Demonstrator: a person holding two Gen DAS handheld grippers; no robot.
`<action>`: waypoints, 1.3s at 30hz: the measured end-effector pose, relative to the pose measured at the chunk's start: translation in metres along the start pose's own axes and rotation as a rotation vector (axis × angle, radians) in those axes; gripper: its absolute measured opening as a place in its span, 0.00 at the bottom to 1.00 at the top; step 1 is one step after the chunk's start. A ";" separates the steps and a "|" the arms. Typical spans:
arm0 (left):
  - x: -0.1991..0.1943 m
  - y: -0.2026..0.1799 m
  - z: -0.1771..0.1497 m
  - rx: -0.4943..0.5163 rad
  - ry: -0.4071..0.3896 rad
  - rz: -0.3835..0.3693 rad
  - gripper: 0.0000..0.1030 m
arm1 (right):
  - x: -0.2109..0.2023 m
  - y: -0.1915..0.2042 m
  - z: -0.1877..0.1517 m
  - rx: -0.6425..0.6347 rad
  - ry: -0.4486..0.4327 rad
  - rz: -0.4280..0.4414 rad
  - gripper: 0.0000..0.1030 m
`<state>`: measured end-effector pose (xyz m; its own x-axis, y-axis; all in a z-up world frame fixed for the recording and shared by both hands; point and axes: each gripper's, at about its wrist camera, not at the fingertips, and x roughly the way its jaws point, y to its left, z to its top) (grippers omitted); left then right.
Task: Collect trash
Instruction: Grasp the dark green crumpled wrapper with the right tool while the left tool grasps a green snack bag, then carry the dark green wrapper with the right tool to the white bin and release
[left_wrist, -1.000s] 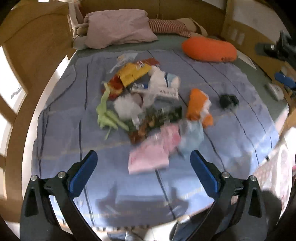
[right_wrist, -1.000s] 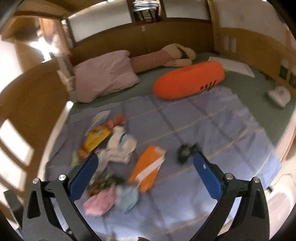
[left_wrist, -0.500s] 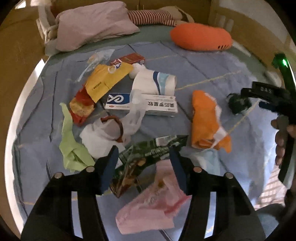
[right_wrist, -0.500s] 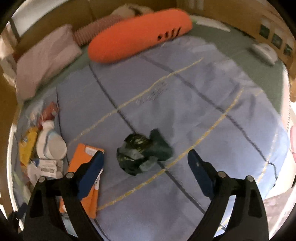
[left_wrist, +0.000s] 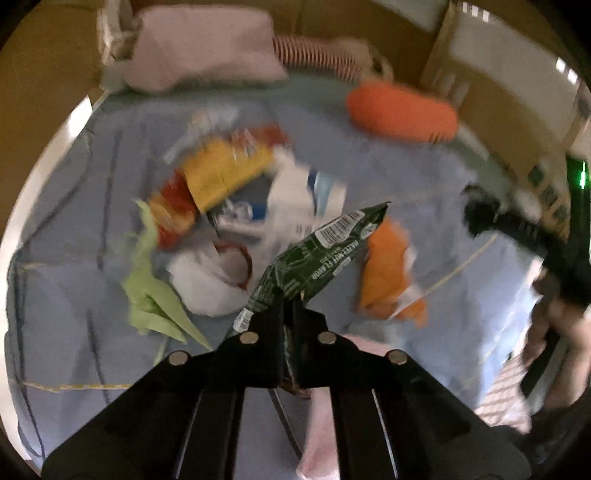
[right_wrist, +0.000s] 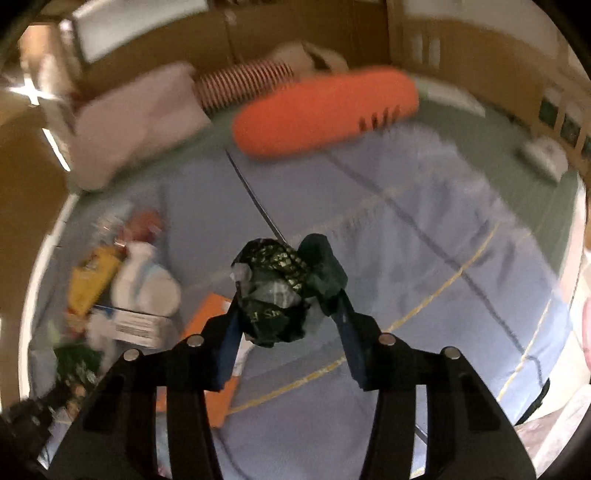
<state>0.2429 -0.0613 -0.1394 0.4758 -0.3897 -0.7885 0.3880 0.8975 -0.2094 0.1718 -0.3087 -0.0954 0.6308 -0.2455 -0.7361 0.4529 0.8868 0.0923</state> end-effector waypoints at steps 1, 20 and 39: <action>-0.016 0.003 0.000 -0.018 -0.032 -0.015 0.04 | -0.017 0.008 -0.004 -0.025 -0.041 0.028 0.48; -0.122 0.027 -0.064 -0.193 -0.252 0.194 0.05 | -0.115 0.095 -0.080 -0.351 -0.199 0.169 0.48; -0.119 0.029 -0.068 -0.146 -0.225 0.209 0.05 | -0.111 0.095 -0.079 -0.343 -0.182 0.175 0.48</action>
<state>0.1441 0.0254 -0.0913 0.7017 -0.2151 -0.6792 0.1545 0.9766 -0.1498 0.0956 -0.1663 -0.0576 0.7941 -0.1176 -0.5963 0.1125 0.9926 -0.0459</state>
